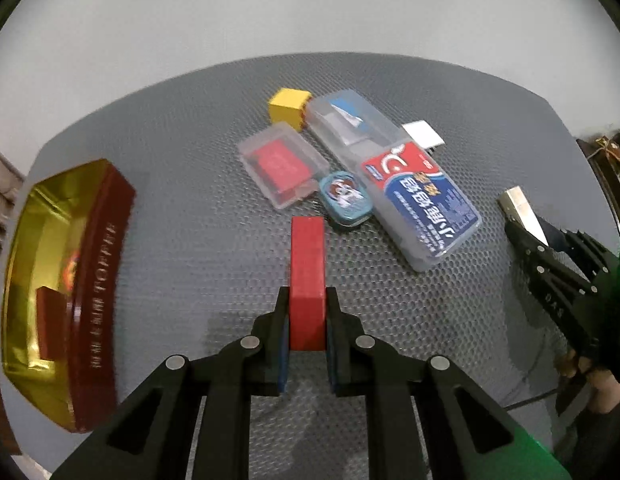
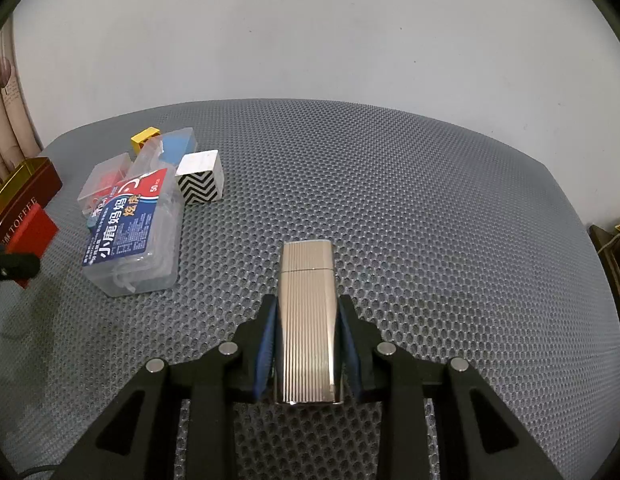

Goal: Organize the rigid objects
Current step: 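Grasp the bright red block with the left tool and lift it toward the tin, then lower the bright red block into the tin and open the left tool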

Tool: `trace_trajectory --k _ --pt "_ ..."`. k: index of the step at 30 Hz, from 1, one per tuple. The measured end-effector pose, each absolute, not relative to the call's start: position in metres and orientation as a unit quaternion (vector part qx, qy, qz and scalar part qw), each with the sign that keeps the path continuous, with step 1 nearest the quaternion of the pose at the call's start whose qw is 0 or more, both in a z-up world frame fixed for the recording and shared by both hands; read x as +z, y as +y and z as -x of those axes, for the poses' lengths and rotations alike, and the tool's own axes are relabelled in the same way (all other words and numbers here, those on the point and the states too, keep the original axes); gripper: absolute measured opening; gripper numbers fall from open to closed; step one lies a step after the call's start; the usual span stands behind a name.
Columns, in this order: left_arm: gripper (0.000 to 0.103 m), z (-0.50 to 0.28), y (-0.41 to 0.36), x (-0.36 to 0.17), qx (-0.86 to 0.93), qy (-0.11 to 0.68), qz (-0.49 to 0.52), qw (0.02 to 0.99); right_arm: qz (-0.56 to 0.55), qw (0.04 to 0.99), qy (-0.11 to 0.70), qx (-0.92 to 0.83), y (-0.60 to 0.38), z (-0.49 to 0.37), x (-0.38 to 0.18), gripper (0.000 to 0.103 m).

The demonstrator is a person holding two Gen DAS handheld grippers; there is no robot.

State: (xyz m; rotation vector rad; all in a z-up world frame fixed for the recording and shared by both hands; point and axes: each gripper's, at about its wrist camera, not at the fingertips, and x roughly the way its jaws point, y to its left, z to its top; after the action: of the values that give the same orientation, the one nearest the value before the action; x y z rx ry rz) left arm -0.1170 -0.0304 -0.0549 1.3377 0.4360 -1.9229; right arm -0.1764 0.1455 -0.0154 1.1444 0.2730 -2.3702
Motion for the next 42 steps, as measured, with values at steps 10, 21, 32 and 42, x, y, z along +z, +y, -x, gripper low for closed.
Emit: trace_trajectory --k 10,21,32,42 --pt "0.012 0.051 -0.082 -0.014 -0.735 0.159 -0.495 0.436 -0.418 0.242 0.104 -0.869 0.142 0.178 -0.016 0.03" --pt "0.012 -0.027 -0.179 0.007 -0.683 0.17 -0.481 0.522 -0.418 0.24 0.107 -0.87 0.145 0.177 -0.015 0.03" --pt "0.012 -0.043 -0.243 -0.026 -0.65 0.191 -0.513 0.527 -0.416 0.237 0.111 -0.871 0.147 0.175 -0.014 0.03" --pt "0.013 -0.043 -0.265 -0.056 -0.637 0.192 -0.536 0.52 -0.42 0.236 0.104 -0.87 0.15 0.178 -0.012 0.03"
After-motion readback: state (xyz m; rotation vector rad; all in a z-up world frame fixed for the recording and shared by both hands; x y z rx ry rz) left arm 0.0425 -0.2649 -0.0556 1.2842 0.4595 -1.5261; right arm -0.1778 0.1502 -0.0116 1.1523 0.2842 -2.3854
